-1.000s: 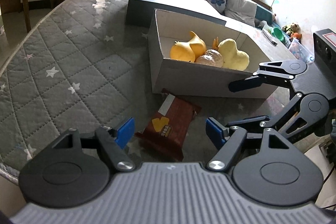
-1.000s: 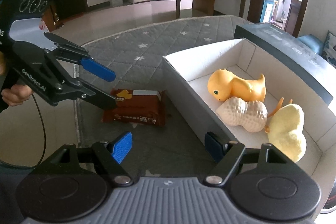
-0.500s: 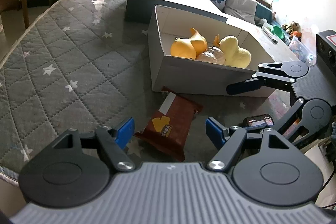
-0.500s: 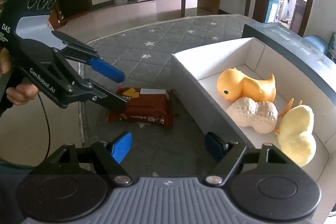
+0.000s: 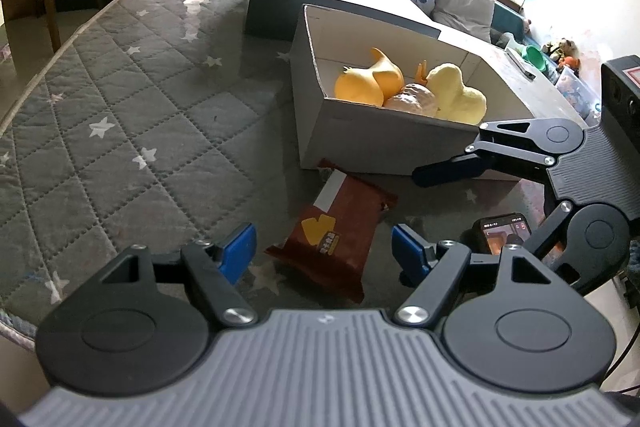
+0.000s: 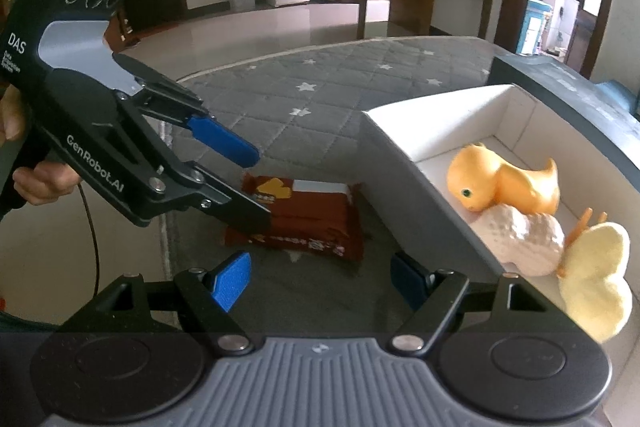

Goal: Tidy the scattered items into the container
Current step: 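Move the left gripper out of the box to the brown snack bag, then close the left gripper on the brown snack bag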

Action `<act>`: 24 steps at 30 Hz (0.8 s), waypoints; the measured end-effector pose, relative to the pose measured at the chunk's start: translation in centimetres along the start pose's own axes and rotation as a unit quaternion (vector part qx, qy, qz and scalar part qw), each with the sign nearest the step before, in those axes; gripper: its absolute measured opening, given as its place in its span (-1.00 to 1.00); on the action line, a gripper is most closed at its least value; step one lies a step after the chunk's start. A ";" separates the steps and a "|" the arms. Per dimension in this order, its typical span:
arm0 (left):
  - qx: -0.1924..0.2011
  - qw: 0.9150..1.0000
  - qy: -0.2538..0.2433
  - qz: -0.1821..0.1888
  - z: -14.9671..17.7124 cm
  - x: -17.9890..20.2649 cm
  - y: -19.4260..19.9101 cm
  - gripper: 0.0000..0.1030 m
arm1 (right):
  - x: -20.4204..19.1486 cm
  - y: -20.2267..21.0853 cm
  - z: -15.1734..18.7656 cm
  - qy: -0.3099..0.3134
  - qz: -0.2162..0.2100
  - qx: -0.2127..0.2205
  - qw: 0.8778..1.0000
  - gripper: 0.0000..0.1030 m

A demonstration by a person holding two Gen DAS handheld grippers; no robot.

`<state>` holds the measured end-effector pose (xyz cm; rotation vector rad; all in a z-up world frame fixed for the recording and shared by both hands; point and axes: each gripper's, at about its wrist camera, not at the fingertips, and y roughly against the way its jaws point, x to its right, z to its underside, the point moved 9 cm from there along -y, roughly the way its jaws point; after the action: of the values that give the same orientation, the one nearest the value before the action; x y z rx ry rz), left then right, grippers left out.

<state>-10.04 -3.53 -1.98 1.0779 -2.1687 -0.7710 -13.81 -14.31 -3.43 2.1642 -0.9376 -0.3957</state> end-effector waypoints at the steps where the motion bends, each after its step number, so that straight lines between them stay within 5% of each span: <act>1: 0.000 1.000 0.000 -0.001 0.0 -0.1 0.1 0.46 | -0.1 -0.2 -0.1 0.001 0.001 0.000 1.000 0.54; 24: -0.006 1.000 0.014 -0.010 1.1 -1.4 0.8 0.45 | -3.1 -1.0 0.2 0.025 -0.031 -0.003 0.999 0.54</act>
<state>-10.49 -1.69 -2.45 1.0997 -2.1303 -0.7712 -15.48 -11.70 -4.31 2.1916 -0.8415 -0.3732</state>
